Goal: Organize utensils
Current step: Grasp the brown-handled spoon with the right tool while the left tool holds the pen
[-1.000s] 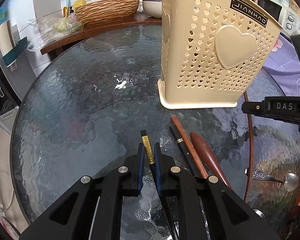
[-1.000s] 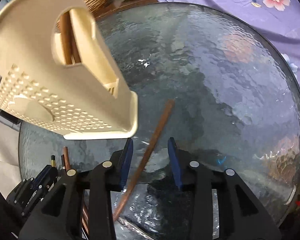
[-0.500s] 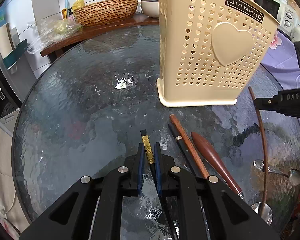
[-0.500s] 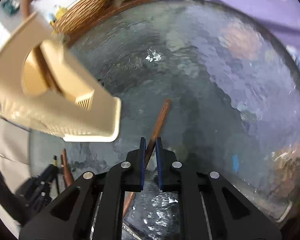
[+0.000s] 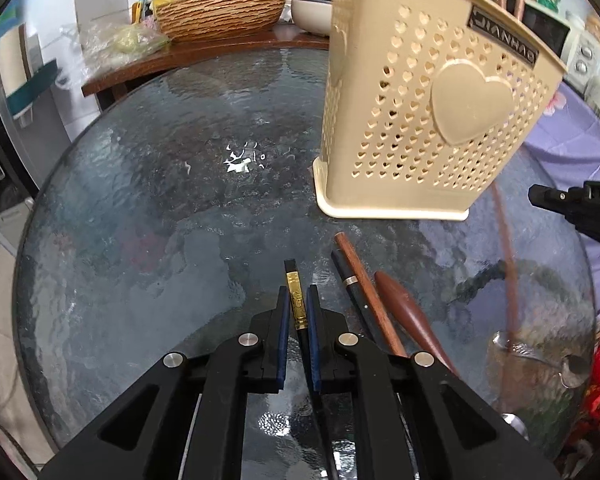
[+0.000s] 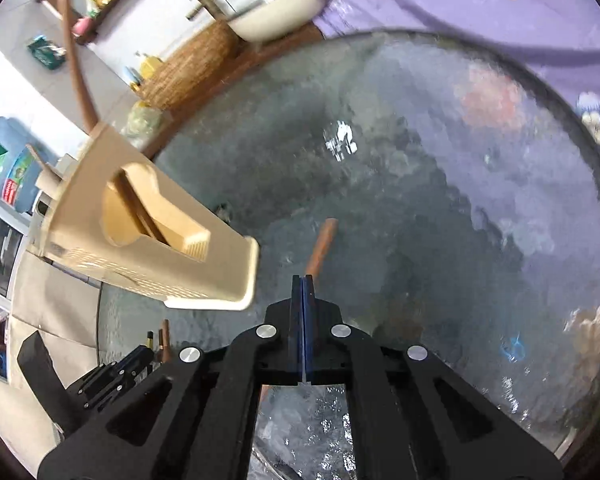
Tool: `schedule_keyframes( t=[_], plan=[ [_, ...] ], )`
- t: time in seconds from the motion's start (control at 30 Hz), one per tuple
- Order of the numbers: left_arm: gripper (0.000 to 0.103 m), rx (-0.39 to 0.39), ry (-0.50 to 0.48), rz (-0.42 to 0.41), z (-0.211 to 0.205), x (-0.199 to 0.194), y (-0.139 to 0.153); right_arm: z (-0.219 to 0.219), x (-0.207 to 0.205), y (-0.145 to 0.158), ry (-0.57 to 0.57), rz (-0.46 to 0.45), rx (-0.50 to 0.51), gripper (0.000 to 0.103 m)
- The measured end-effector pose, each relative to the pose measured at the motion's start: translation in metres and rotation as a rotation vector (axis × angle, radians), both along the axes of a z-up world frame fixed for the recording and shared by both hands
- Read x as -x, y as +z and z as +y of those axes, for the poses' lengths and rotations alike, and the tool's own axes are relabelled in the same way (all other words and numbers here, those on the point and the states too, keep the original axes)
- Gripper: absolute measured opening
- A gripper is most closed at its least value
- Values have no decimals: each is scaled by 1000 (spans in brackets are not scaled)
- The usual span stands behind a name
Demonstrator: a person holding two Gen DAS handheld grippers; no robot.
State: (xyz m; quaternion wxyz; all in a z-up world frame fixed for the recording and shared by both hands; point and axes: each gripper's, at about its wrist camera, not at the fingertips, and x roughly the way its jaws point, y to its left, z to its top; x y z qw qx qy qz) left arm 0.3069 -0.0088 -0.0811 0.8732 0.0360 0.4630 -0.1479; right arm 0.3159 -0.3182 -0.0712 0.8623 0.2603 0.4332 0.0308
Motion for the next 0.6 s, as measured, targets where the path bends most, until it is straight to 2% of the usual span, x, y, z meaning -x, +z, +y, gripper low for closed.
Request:
schedule_keyframes(
  t=[0.17,0.27,0.3,0.33,0.37,0.43,0.6],
  plan=[
    [7,-5,5,-16,-2,-1,4,3,-5,4,14,28,50,1],
    [7,-7,8,-22,-3,-1,5,16,-18,-2,15,78,61,3],
    [7,-8,10,-24,-3,-2,5,19,-18,-6,13,88,55,6],
    [7,-9,10,-25,-3,-2,5,21,-20,-7,12,92,50,14],
    [7,-10,12,-25,-2,-2,5,26,-20,-9,10,93,52,27],
    [7,-7,15,-24,-1,-1,5,35,-19,-11,15,92,66,40],
    [7,-12,19,-20,3,-1,2,70,-15,-19,88,122,95,40]
  ],
)
